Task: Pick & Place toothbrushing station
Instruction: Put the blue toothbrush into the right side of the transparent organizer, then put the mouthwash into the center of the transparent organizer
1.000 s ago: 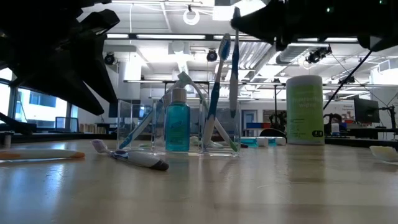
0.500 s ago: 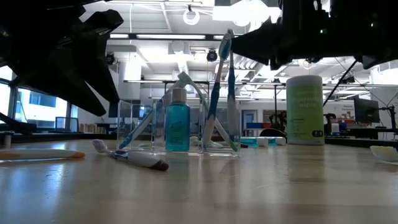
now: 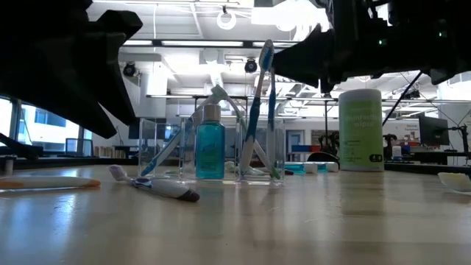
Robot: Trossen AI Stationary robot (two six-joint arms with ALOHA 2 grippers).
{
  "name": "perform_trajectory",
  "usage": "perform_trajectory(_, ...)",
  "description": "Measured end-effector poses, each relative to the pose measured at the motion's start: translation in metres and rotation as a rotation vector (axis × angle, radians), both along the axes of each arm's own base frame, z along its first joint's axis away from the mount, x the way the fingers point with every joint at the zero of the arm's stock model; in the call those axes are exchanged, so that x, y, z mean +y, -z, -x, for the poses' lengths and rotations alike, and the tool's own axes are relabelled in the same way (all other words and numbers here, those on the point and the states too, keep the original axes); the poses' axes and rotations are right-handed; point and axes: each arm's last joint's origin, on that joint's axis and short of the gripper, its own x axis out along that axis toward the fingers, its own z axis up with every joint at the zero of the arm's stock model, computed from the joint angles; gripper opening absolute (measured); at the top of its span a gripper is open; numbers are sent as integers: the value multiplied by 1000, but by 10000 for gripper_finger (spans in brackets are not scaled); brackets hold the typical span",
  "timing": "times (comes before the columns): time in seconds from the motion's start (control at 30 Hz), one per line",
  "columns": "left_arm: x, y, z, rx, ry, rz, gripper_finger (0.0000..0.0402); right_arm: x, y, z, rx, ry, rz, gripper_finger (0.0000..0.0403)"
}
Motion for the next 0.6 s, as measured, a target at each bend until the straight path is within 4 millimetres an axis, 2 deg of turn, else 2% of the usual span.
perform_trajectory(0.17, -4, 0, 3, -15, -12, 26, 116, 0, -2, 0, -16, 3, -6, 194)
perform_trajectory(0.3, -4, 0, 3, -10, -12, 21, 116, -2, -15, 3, -43, 49, 32, 244)
perform_trajectory(0.43, -1, 0, 3, -1, -20, 3, 116, -5, -32, 12, -11, 107, 70, 270)
perform_trajectory(0.6, 1, 1, 4, 11, -23, -17, 116, -19, -47, 30, 124, 194, 7, 273)
